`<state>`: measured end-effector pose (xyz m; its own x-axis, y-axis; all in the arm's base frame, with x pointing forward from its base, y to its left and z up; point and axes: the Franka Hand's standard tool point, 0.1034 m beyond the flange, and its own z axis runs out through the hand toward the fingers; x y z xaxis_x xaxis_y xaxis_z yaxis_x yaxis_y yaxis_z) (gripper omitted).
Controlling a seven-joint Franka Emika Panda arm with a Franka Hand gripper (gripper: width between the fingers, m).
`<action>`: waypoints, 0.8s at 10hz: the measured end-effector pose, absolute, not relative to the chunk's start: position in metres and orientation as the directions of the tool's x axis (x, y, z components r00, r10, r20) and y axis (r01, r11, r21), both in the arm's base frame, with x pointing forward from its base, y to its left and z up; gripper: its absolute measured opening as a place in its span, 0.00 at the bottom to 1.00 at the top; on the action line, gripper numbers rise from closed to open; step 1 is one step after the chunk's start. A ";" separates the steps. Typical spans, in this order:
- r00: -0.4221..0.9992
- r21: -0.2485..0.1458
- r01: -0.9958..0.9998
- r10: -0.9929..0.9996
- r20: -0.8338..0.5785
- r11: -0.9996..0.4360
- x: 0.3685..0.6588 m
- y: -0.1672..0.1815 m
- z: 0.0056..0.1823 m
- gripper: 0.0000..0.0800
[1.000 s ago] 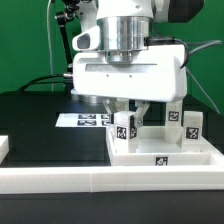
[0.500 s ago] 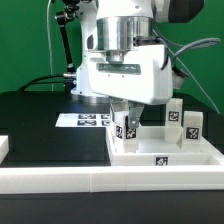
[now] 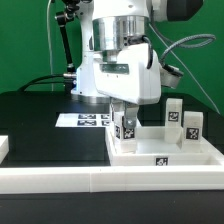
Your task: Assemble square table
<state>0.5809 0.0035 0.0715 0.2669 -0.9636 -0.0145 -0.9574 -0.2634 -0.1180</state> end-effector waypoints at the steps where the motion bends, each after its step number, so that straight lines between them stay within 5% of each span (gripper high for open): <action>1: 0.284 -0.118 -0.953 -0.959 -0.013 -0.280 0.581 0.004 0.071 0.47; 3: 0.417 -0.114 -0.903 -0.909 0.003 -0.414 0.580 0.003 0.071 0.78; 8: 0.776 -0.101 -0.622 -0.629 0.052 -0.776 0.580 0.005 0.071 0.81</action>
Offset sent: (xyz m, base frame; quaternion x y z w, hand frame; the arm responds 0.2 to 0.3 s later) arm -0.0015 0.0054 0.0023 -0.0011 -0.0306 -0.2733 0.9614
